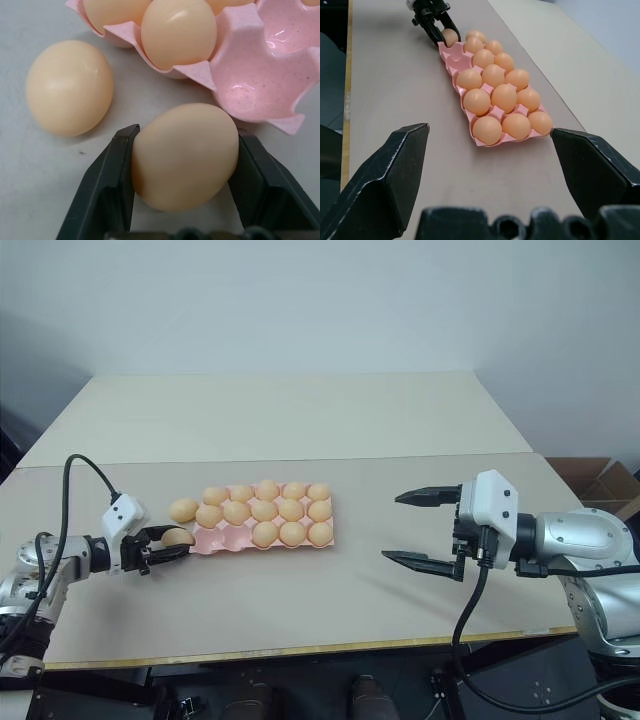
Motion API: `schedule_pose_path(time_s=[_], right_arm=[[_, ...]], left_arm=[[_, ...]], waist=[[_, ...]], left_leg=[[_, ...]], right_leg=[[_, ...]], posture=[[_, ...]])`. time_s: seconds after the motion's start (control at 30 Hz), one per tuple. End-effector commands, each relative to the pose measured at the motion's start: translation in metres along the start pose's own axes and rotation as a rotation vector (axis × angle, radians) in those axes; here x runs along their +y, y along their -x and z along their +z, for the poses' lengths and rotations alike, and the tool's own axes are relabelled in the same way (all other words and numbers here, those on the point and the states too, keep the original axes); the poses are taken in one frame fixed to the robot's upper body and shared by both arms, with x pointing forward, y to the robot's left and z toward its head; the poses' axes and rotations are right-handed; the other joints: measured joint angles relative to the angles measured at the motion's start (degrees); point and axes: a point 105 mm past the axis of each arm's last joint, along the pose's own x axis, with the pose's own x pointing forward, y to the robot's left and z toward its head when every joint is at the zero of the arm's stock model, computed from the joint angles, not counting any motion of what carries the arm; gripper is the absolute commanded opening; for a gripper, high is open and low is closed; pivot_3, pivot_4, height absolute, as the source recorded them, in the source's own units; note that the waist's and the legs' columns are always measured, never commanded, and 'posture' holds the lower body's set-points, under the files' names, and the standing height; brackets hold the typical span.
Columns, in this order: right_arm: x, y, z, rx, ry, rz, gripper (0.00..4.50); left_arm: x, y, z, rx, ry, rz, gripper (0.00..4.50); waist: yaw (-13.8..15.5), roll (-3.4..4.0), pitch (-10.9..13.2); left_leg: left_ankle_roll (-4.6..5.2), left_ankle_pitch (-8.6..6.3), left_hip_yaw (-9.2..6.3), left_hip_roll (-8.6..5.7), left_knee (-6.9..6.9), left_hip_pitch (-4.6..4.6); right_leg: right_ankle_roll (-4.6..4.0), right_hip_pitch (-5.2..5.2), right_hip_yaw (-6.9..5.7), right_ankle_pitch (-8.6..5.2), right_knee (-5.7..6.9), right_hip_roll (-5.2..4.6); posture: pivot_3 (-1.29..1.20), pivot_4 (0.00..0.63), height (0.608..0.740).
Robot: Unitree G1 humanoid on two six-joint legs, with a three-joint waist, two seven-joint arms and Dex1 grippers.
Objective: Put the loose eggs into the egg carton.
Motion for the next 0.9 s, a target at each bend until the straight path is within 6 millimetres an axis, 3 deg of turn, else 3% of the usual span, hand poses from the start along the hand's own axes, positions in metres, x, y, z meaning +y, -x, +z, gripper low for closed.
schedule_pose_path(time_s=[0.03, 0.2, 0.27, 0.37, 0.43, 0.6, 0.73, 0.87, 0.9], right_arm=[[0.0, 0.002, 0.011, -0.022, 0.037, -0.01, 4.5], [0.001, 0.003, 0.012, -0.022, 0.035, -0.015, 4.5], [0.001, 0.004, 0.011, -0.021, 0.033, -0.016, 4.5], [0.0, 0.002, 0.011, -0.024, 0.034, -0.014, 4.5], [-0.002, 0.001, 0.012, -0.028, 0.038, -0.01, 4.5], [-0.003, -0.001, 0.013, -0.032, 0.043, -0.007, 4.5], [-0.001, 0.001, 0.014, -0.027, 0.043, -0.017, 4.5], [0.002, 0.003, 0.014, -0.021, 0.039, -0.029, 4.5], [0.002, 0.003, 0.014, -0.02, 0.038, -0.033, 4.5]], left_arm=[[0.004, 0.012, 0.007, -0.016, -0.033, 0.02, 2.27], [-0.002, 0.043, 0.004, 0.017, -0.069, 0.003, 2.27], [-0.005, 0.053, 0.013, -0.003, -0.081, -0.021, 2.27], [-0.007, 0.055, 0.043, -0.114, -0.107, -0.045, 2.27], [-0.014, 0.044, 0.063, -0.189, -0.126, -0.083, 2.27], [-0.03, 0.01, 0.085, -0.25, -0.161, -0.183, 2.27], [-0.043, -0.015, 0.088, -0.244, -0.177, -0.272, 2.27], [-0.044, -0.029, 0.087, -0.213, -0.167, -0.294, 2.27], [-0.042, -0.031, 0.086, -0.196, -0.172, -0.288, 2.6]], waist=[[-0.1, 0.0, 0.0], [-0.4, 0.0, 0.0], [-0.2, 0.0, 0.0], [0.7, 0.0, 0.0], [1.4, -0.01, 0.0], [1.4, -0.05, 0.0], [1.0, -0.07, 0.0], [0.7, -0.07, 0.0], [0.6, -0.07, 0.0]], left_leg=[[0.0, 0.0, 0.0, 0.0, 0.0, 0.0], [0.0, 0.0, 0.0, 0.04, 0.0, 0.01], [0.0, 0.0, 0.0, 0.06, -0.01, 0.01], [0.0, 0.0, 0.0, 0.05, 0.0, 0.01], [-0.01, 0.0, 0.01, 0.03, 0.01, 0.03], [0.0, 0.0, 0.01, -0.02, 0.02, -0.04], [0.0, 0.0, 0.01, -0.04, 0.02, -0.06], [0.01, 0.01, 0.0, -0.03, 0.02, -0.01], [0.01, 0.01, 0.0, -0.03, 0.02, 0.01]], right_leg=[[0.0, 0.0, 0.0, 0.0, 0.0, 0.0], [-0.01, -0.02, 0.01, 0.0, -0.01, 0.01], [-0.02, -0.04, -0.01, -0.02, 0.0, 0.01], [-0.31, -0.02, -0.05, -0.19, 0.01, -0.04], [-0.33, 0.02, -0.06, -0.2, -0.01, -0.05], [0.01, 0.03, -0.03, 0.0, -0.07, -0.03], [0.04, 0.03, 0.02, 0.03, -0.07, 0.0], [0.04, 0.03, 0.04, 0.03, 0.01, 0.04], [0.04, 0.03, 0.04, 0.03, 0.01, 0.05]], posture=[[0.0, 0.15, 0.74], [0.0, 0.15, 0.74], [0.0, 0.15, 0.74], [0.0, 0.15, 0.74], [0.0, 0.15, 0.74], [0.0, 0.15, 0.74], [0.0, 0.15, 0.74], [0.0, 0.15, 0.74], [0.0, 0.15, 0.74]])
